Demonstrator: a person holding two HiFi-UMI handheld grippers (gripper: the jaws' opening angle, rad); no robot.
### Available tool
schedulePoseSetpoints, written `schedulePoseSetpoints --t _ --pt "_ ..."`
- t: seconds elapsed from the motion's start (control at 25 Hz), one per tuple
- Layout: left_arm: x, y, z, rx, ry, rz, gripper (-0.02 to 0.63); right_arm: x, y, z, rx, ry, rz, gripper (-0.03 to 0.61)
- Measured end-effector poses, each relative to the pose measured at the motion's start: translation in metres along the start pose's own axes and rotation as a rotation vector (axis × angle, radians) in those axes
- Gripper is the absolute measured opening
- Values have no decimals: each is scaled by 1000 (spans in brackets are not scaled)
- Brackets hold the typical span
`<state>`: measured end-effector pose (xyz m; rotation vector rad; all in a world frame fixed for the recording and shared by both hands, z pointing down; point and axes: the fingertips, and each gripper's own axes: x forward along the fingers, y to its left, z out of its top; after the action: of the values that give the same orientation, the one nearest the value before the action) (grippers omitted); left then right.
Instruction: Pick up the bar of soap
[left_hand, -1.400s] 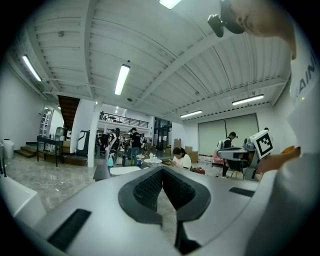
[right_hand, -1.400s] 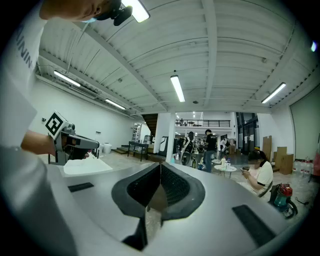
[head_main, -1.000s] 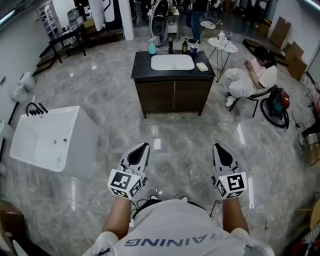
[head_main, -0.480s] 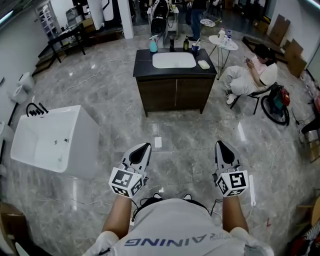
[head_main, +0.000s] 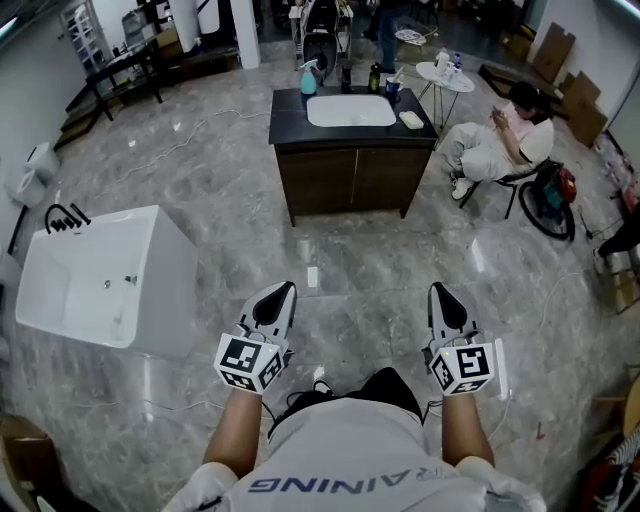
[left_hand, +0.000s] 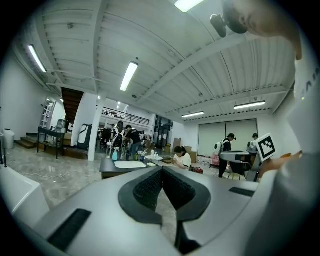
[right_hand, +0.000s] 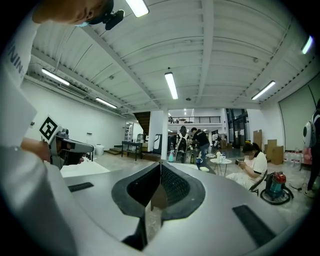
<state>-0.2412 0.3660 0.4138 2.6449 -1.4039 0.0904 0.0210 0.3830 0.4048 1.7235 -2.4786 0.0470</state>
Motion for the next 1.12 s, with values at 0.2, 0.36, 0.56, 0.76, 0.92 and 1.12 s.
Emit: schedulePoseSetpoints --t 0.2,0.36,0.56,0.76,0.92,1.12 --pt "5 6 0 -4 -6 -14 8 6 6 -6 -3 20 20 20" --pt "13 8 0 -11 -2 -18 8 15 1 -2 -3 23 21 20" --pt "36 17 4 -11 -10 -11 8 36 -13 -2 -6 23 33 20" --pt "73 14 9 14 7 -23 8 52 -35 14 -22 -41 59 20" --pt "108 11 13 24 15 -27 8 76 -62 11 -13 -35 76 20" --pt "157 3 18 35 36 -20 8 105 -104 5 18 -14 93 20"
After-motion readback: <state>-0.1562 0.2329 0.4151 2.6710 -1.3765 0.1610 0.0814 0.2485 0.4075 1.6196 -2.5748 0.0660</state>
